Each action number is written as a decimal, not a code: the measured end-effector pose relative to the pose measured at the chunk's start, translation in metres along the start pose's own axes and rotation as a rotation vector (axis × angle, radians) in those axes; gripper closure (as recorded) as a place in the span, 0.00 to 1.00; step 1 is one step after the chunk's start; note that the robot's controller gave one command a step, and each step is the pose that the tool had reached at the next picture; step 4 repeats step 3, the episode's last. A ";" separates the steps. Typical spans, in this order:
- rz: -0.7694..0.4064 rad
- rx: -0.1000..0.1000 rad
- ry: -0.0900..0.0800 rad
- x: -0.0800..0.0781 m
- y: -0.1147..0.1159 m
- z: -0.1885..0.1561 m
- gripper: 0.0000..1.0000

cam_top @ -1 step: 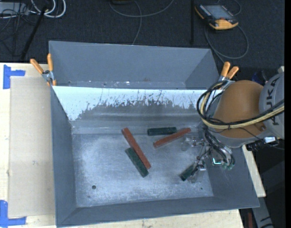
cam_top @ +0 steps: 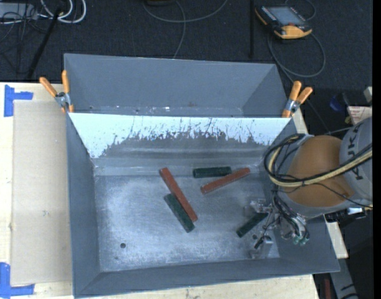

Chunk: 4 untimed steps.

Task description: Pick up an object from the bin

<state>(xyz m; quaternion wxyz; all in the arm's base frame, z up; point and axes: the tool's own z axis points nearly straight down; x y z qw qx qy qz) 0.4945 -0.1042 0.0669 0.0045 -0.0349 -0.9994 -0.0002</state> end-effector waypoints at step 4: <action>-0.026 0.001 -0.015 -0.013 0.020 -0.188 1.00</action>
Offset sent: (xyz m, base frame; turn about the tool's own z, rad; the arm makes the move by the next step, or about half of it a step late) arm 0.0000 0.0000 0.0000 0.0000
